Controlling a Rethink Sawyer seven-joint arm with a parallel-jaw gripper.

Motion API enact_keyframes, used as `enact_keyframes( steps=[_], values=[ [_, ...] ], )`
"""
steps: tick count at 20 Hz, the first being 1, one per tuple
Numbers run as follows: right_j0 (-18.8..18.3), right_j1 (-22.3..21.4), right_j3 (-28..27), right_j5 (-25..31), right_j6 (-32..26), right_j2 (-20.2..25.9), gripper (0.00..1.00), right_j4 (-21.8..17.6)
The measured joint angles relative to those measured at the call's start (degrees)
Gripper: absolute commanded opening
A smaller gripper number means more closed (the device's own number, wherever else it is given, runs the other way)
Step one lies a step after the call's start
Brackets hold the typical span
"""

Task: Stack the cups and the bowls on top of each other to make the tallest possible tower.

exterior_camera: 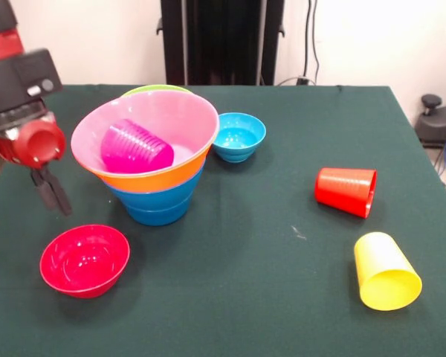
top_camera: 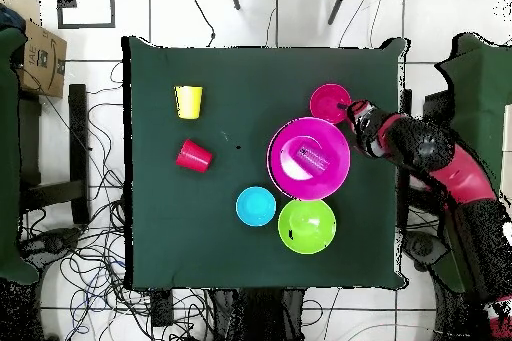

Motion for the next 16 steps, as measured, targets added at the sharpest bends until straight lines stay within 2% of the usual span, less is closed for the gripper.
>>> enact_keyframes(
  steps=[9,16],
  values=[
    [-1.75,-1.65,1.47,0.25,0.0,0.95,1.0,-0.51],
    [-0.77,-1.05,1.56,-0.14,0.0,0.02,1.0,-5.44]
  ],
)
